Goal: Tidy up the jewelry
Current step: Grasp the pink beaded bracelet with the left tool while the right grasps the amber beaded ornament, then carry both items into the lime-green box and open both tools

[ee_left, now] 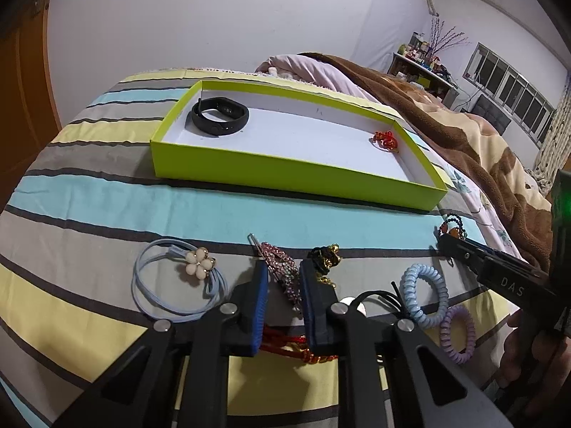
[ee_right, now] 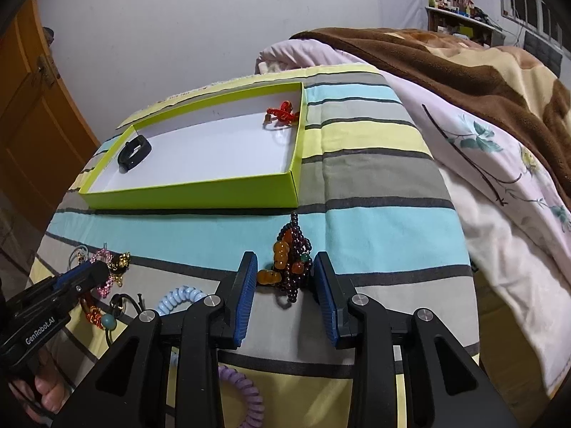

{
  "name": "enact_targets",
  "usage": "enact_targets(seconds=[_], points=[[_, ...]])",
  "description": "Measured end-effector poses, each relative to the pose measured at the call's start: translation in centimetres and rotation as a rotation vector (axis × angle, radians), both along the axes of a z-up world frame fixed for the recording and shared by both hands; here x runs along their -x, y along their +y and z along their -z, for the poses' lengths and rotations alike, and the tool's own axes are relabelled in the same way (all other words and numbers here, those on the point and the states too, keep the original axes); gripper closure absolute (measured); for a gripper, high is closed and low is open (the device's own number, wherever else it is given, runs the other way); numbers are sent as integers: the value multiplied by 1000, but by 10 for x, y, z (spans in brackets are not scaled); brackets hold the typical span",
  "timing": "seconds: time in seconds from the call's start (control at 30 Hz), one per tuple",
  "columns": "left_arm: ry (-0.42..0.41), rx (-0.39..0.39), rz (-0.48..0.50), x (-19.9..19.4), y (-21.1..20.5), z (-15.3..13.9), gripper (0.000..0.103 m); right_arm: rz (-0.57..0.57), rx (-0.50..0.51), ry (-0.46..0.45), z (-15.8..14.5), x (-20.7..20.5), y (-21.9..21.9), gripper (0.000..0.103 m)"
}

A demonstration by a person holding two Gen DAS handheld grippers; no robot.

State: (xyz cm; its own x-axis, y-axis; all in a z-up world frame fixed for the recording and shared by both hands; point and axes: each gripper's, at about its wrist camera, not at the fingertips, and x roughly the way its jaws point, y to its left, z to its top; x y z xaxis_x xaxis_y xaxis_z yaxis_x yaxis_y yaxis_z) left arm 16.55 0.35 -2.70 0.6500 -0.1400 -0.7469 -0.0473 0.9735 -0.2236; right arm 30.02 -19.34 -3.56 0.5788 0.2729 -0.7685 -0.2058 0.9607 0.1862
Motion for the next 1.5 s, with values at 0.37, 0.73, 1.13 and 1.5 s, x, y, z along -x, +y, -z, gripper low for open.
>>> enact_targets(seconds=[0.37,0.73,1.13,1.5], points=[[-51,-25,30,18,1,-15,96,-24,-29,-47,-12,27,-3,76],[-146,-55,53,48,-2,-46,96,-60,-59,-138,-43,65,2,76],[-213,-91,58,57,4,-67,96,-89,-65,-199,-64,83,12,76],[-245,-122,53,34,15,-74,96,-106,-50,-216,-70,63,21,76]])
